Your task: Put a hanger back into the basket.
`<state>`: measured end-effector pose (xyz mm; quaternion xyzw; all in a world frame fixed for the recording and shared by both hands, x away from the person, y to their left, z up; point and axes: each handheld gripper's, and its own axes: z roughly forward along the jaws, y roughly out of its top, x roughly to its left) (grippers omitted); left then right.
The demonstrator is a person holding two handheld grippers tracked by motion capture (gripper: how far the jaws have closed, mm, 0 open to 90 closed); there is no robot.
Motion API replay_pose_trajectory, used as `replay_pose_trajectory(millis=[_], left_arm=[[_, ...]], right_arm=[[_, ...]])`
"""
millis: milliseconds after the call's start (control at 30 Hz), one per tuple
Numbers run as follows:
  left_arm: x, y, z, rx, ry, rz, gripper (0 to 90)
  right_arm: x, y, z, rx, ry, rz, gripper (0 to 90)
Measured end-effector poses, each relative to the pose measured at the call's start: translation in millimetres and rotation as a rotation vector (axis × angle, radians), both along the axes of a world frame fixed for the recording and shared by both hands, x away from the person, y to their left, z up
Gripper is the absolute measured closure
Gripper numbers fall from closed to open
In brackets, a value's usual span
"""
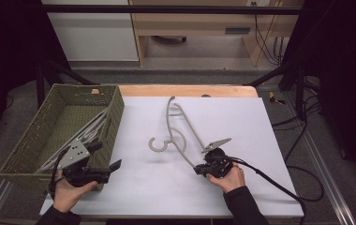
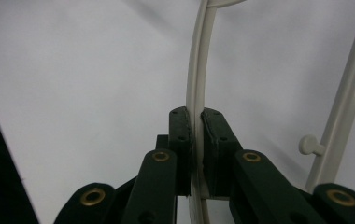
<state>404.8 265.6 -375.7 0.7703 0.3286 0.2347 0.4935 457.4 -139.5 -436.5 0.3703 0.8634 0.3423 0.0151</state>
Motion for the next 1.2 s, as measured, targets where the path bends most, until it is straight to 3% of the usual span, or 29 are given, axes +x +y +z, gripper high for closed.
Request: replay_pose_trajectory(millis=[100, 200, 367, 533, 667, 767, 833, 967, 1200], left_arm=[[-0.2, 0.0, 0.7, 0.011, -0.004, -0.003, 9.0], [-0.3, -0.9, 2.6, 0.031, -0.011, -0.014, 8.7], [-1.3, -6.2, 7.9, 0.095, -0.026, -0.052, 8.0], [0.8, -15.2, 9.7, 0.163, -0.025, -0.1, 7.0], [4.4, -26.3, 9.4, 0.24, -0.036, -0.151, 5.8], [6.2, -33.1, 9.9, 0.274, -0.052, -0.174, 5.2], [8.1, -37.1, 11.6, 0.323, -0.066, -0.199, 5.2], [11.1, -45.3, 14.9, 0.412, -0.097, -0.251, 6.5], [16.7, -63.6, 13.5, 0.554, -0.155, -0.339, 13.0]], right_arm=[[-3.1, -4.9, 10.3, 0.032, -0.012, 0.03, 83.1], [-5.7, -11.1, 21.2, 0.059, -0.041, 0.098, 83.0], [-10.7, -19.2, 35.8, 0.112, -0.033, 0.228, 83.0], [-16.6, -23.3, 41.8, 0.132, -0.02, 0.307, 83.0], [-21.6, -23.6, 42.7, 0.15, -0.007, 0.372, 83.0], [-25.1, -23.9, 43.1, 0.16, 0.007, 0.417, 83.0], [-26.8, -24.0, 42.8, 0.164, 0.015, 0.448, 83.0], [-30.2, -24.0, 42.4, 0.165, 0.037, 0.487, 82.9], [-31.6, -22.3, 40.8, 0.157, 0.049, 0.505, 83.0]])
